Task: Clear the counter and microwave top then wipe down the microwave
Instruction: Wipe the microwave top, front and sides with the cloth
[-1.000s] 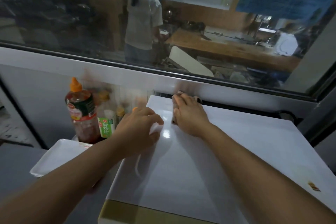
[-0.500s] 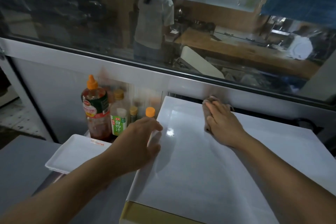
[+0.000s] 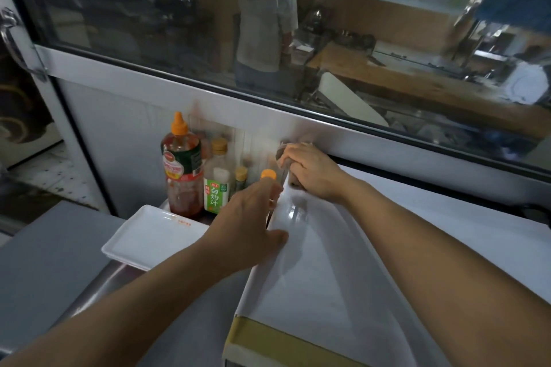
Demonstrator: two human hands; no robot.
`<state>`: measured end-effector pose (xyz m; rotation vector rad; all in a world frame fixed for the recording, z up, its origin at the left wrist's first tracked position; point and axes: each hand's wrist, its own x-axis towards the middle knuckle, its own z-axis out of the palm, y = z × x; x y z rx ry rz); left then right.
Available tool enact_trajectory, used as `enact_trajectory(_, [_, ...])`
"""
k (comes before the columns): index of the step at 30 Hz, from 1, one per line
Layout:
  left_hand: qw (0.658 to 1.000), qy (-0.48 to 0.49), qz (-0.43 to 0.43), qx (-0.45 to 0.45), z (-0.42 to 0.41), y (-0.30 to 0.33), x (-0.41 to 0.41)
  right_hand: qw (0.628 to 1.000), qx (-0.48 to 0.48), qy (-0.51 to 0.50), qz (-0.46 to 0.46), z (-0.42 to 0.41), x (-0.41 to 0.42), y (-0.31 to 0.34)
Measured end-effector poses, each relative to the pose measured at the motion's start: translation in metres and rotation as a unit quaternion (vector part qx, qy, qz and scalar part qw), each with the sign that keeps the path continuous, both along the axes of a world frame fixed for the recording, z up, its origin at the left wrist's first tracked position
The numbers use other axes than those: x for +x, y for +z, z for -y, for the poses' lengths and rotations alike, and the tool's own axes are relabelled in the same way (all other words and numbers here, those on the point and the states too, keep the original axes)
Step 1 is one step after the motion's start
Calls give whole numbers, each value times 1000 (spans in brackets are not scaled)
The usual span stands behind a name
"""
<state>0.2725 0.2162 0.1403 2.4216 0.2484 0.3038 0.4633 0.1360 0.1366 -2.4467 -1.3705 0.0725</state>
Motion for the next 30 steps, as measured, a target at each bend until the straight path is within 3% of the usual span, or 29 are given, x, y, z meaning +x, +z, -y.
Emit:
enact_trajectory(5, [998, 39, 43, 21, 3, -4, -25, 997, -7, 81, -8, 19, -50, 1])
enact_trajectory(9, [995, 35, 87, 19, 1, -3, -41, 987, 40, 156, 8, 47, -102, 2])
enact_trajectory(12, [995, 45, 91, 19, -3, 0, -47, 982, 18, 188, 26, 52, -100, 4])
enact_trajectory(14, [995, 56, 73, 24, -5, 0, -47, 982, 18, 184, 25, 44, -78, 4])
enact_trajectory(20, [999, 34, 18, 11, 9, 0, -50, 998, -11, 41, 49, 27, -28, -6])
enact_trajectory(27, [999, 28, -26, 18, 26, 1, -52, 994, 17, 97, 56, 112, -115, -8])
enact_trajectory(30, [999, 23, -29, 37, 28, 1, -50, 995, 1, 99, 31, 131, -107, -6])
